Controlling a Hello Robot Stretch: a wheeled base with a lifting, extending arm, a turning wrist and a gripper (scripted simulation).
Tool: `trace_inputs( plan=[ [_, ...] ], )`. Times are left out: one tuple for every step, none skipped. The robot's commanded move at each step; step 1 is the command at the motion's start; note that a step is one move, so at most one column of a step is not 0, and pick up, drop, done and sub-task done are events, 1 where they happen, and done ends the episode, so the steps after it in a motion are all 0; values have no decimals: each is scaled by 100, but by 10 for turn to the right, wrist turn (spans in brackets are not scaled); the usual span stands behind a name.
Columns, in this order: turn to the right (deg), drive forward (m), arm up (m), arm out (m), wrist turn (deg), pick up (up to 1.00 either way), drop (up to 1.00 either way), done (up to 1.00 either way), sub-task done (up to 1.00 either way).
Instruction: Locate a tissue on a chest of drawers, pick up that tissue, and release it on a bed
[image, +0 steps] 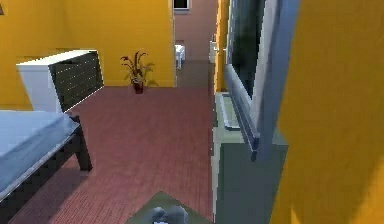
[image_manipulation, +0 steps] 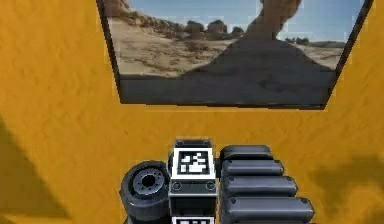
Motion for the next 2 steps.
trace_inputs(
  plan=[
    [0, 30, 0, 0, 0, 0, 0, 0, 0],
    [-30, 0, 0, 0, 0, 0, 0, 0, 0]
  ],
)
